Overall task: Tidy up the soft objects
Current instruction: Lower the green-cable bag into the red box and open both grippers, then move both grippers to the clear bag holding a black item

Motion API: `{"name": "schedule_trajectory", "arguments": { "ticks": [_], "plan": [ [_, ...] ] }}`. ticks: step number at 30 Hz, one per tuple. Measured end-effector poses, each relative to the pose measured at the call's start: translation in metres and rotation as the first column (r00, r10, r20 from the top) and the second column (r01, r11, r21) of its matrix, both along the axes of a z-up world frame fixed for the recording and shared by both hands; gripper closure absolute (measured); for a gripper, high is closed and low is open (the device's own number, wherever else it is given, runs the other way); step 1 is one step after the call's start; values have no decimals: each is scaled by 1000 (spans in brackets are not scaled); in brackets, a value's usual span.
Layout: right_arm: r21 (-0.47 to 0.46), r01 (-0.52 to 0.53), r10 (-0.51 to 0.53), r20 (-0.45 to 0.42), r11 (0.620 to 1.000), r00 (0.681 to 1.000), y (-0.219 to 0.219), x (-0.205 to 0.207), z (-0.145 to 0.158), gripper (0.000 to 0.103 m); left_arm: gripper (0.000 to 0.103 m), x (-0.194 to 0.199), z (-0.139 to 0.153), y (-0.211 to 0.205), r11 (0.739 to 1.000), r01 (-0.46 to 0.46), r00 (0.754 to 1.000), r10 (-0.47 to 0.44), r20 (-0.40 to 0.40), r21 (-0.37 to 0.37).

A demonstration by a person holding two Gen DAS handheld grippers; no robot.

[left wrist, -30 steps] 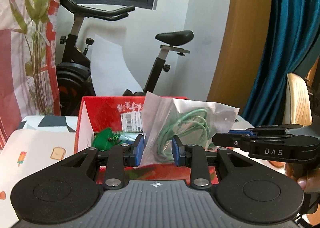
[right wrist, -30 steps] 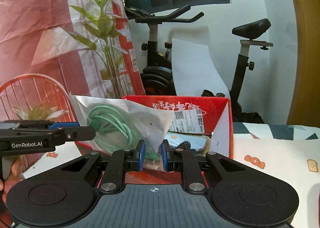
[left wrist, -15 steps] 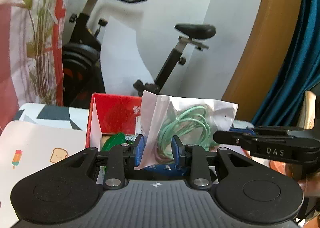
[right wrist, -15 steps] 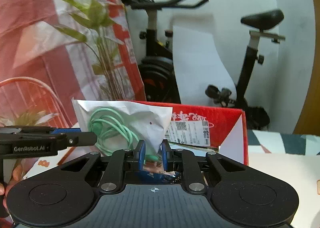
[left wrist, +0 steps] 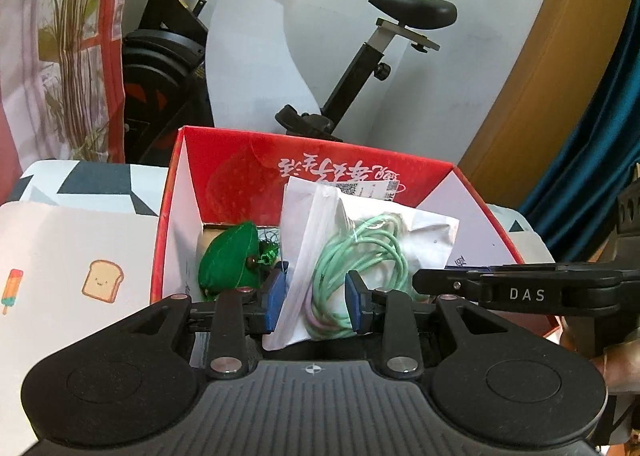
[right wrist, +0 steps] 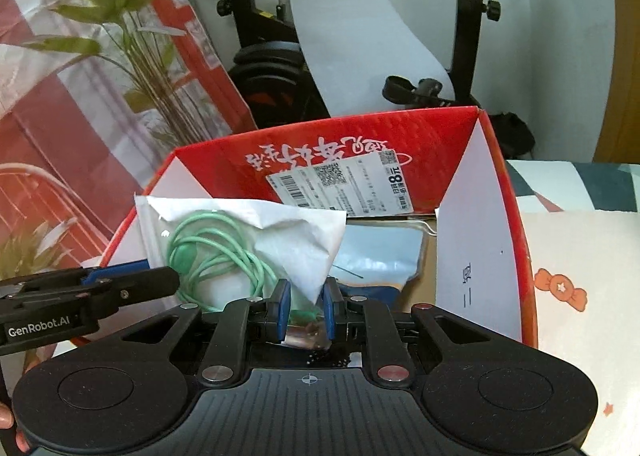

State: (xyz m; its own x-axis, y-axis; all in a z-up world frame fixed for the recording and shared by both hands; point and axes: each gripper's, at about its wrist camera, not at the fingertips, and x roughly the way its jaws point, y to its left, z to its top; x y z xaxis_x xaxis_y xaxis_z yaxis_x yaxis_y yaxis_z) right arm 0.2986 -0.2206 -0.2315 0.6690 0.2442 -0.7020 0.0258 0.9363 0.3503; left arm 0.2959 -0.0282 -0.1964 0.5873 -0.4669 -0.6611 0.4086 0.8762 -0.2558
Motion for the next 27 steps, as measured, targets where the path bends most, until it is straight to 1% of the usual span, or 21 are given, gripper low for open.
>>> {"name": "schedule_trajectory", "arguments": {
  "ticks": [2, 3, 8, 12, 15, 16, 17, 22, 24, 27],
  "plan": [
    [-10, -3, 3, -5, 1000, 1000, 0, 2, 0, 88, 68, 2, 0, 0, 1000, -3, 1000, 3, 3, 6],
    [-14, -2, 2, -9, 1000, 1000, 1, 3, -1, 89, 66, 3, 0, -1, 1000, -3, 1000, 3, 4, 11],
    [-38, 13, -14, -34, 999, 999, 4, 11, -6, 92, 66, 3, 1, 0, 1000, -11, 1000, 10, 16, 25],
    [-59, 27, -29, -33, 998, 999, 8, 13, -9, 94, 63, 1, 6, 0, 998, -24, 998, 21, 53, 54],
    [-83, 38, -41, -34, 996, 999, 10, 13, -10, 96, 59, -1, 9, 2, 999, -20, 998, 17, 67, 37],
    [-92, 43, -47, -36, 995, 998, 10, 13, -10, 99, 59, -2, 10, 2, 999, -19, 997, 16, 73, 37],
    [-97, 47, -51, -38, 994, 998, 11, 14, -11, 100, 59, -3, 11, 1, 999, -19, 997, 15, 82, 43],
    [-109, 49, -52, -28, 993, 998, 14, 9, -8, 100, 59, -7, 11, -3, 999, -5, 996, 1, 91, 49],
    [-128, 49, -50, -2, 991, 999, 16, 2, -3, 99, 59, -9, 11, -3, 999, -3, 995, -2, 96, 51],
    [-145, 42, -37, 41, 989, 998, 17, -8, 5, 93, 59, -11, 11, -4, 999, -9, 995, 4, 100, 52]
  ]
}}
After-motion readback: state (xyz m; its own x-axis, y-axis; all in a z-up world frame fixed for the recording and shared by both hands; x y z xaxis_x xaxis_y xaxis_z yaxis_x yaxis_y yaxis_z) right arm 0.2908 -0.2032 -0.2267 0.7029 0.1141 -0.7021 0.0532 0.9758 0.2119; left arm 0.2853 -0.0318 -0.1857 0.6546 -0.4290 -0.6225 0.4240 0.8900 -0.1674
